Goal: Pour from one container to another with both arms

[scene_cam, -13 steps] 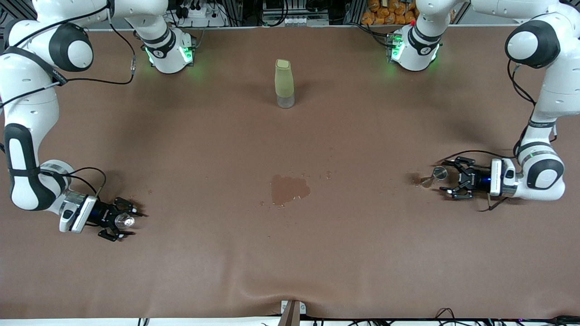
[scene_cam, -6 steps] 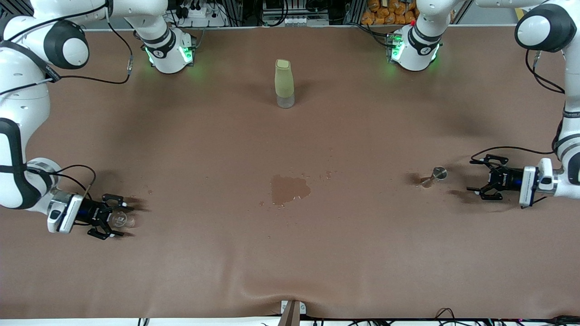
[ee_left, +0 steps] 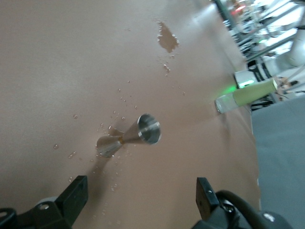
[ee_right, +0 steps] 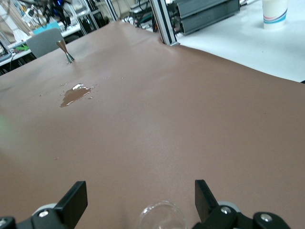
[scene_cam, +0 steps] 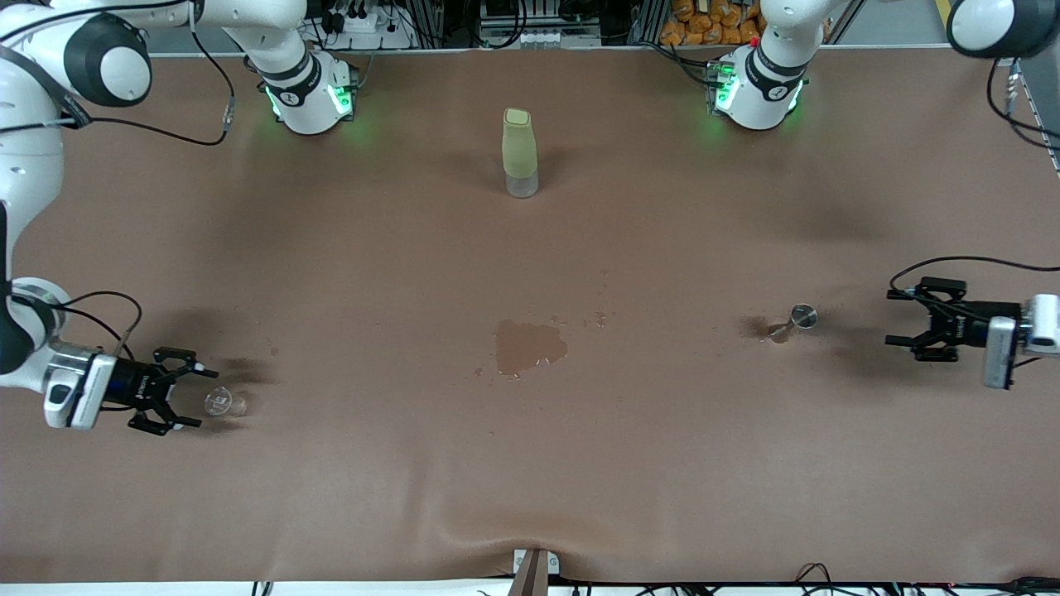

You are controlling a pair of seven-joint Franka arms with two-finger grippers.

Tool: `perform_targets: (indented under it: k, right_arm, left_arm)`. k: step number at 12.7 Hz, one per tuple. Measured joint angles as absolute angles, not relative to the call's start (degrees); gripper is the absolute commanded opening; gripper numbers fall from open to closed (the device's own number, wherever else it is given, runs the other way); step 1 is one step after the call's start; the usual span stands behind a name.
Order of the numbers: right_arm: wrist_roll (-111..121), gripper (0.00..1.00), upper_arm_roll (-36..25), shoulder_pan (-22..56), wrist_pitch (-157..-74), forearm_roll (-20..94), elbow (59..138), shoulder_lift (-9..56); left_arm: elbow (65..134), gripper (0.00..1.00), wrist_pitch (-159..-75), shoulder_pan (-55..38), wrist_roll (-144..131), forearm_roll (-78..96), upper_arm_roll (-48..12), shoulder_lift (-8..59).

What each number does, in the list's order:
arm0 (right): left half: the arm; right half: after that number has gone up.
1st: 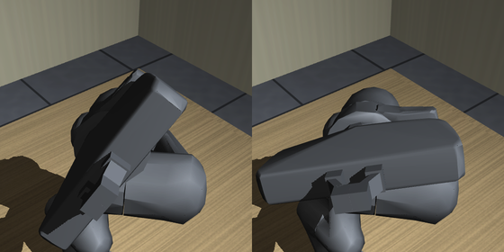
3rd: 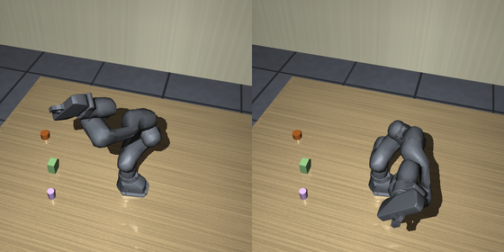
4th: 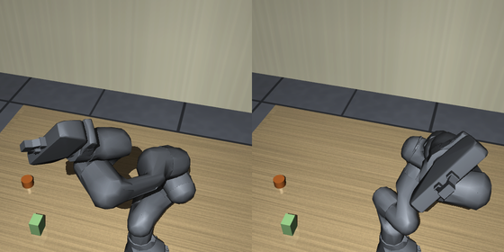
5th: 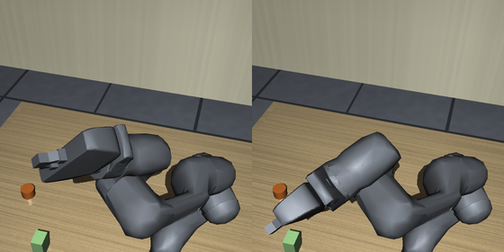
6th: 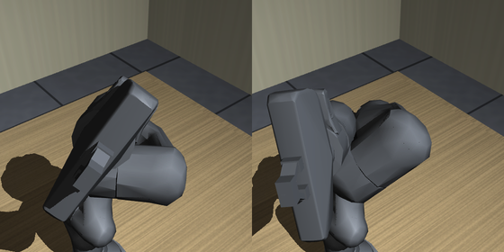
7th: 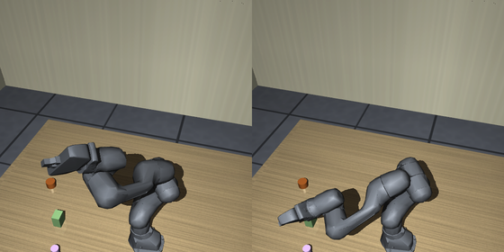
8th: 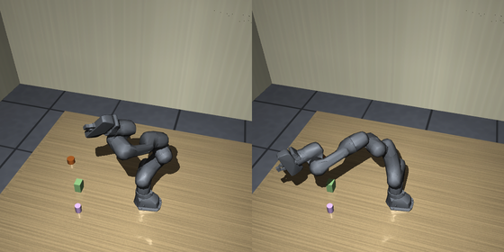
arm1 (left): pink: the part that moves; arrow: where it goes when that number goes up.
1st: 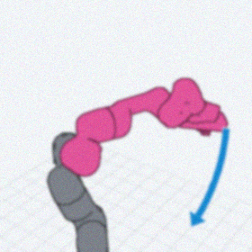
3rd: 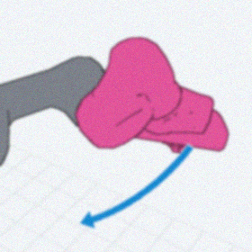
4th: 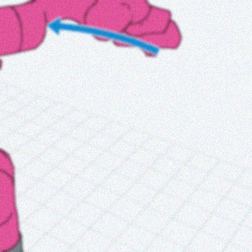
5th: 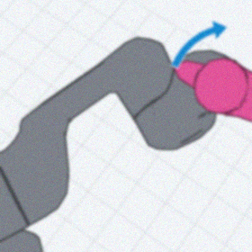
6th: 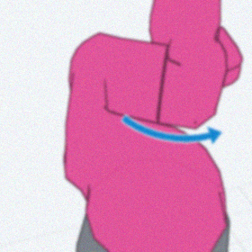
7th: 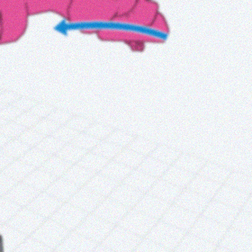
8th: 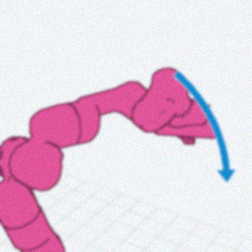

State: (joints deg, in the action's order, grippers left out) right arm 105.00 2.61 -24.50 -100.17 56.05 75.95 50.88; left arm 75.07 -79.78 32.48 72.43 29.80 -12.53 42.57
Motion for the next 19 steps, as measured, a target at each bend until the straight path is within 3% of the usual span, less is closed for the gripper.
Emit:
perform_targets:
  k: [4, 11, 15, 19]
  right_arm:
    - [92.05, 1.0, 3.09, -22.14, -100.13, 51.09, 75.66, 46.23]
    - [68.75, 1.0, 3.23, -16.56, -100.03, 39.87, 73.01, 36.0]
    - [59.12, 1.0, 3.29, -14.87, -99.37, 32.25, 76.07, 28.73]
    - [46.84, 1.0, 3.36, -10.68, -99.36, 23.45, 81.57, 20.04]
  left_arm:
    - [75.11, 1.0, -79.77, 25.53, 48.2, 24.41, -12.53, 33.45]
    - [75.07, 1.0, -85.48, 13.98, 21.11, 11.78, -12.58, 25.38]
    - [75.0, 1.0, -85.93, 8.16, 12.34, 2.06, -12.61, 20.68]
    - [75.06, 1.0, -85.89, 8.47, 11.29, 1.51, -12.1, 17.27]
